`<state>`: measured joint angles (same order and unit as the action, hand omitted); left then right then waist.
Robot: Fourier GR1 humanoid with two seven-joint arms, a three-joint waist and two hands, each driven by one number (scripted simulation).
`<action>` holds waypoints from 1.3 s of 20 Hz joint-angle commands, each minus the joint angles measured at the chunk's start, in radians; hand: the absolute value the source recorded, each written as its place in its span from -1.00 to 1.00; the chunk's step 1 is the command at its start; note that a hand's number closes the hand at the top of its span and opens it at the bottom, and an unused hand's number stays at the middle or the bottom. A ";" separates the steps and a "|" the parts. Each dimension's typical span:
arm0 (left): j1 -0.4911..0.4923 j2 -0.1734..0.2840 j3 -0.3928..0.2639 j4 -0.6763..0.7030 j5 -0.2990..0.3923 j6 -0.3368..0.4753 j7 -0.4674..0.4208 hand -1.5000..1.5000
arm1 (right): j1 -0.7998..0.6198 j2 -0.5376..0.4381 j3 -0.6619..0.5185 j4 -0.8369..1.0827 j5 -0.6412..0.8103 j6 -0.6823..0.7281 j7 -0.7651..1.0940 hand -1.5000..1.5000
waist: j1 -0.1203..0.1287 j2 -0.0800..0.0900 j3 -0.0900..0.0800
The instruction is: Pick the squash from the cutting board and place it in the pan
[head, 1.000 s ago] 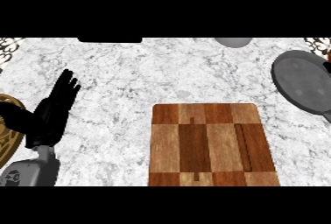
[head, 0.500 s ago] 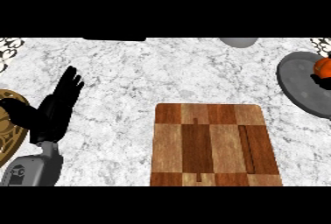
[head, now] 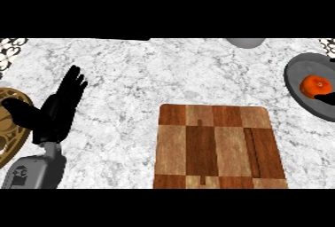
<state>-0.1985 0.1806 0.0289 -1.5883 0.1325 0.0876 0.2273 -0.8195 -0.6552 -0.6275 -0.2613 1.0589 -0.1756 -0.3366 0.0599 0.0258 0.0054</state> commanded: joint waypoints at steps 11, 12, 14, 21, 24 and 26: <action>-0.001 -0.003 0.015 -0.010 -0.003 0.021 0.030 0.00 | 0.012 -0.148 -0.296 0.083 -0.329 0.240 -0.242 -1.00 | -0.031 -0.012 0.001; 0.020 -0.010 0.018 0.016 -0.003 0.015 -0.002 0.00 | 0.024 -0.193 -0.317 0.094 -0.352 0.300 -0.239 -1.00 | -0.038 -0.011 0.000; 0.016 -0.004 0.016 0.004 -0.012 0.016 -0.004 0.00 | 0.087 -0.187 -0.360 0.116 -0.397 0.325 -0.279 -1.00 | -0.037 -0.008 0.002; 0.037 0.004 0.029 -0.002 0.004 -0.007 -0.017 0.00 | 0.220 -0.348 -0.423 0.149 -0.487 0.701 -0.382 -1.00 | -0.054 -0.016 0.000; 0.037 0.011 0.049 0.007 0.011 -0.007 -0.028 0.00 | 0.305 -0.338 -0.422 0.129 -0.495 0.749 -0.476 -1.00 | -0.048 -0.011 0.003; 0.028 -0.002 0.033 0.021 0.011 -0.016 -0.031 0.00 | 0.306 -0.340 -0.427 0.120 -0.508 0.738 -0.444 -1.00 | -0.042 -0.010 0.002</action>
<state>-0.1661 0.1875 0.0627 -1.5912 0.1401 0.0805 0.2172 -0.5717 -0.9781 -1.0399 -0.1350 0.5769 0.4573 -0.7047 0.0158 0.0138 0.0074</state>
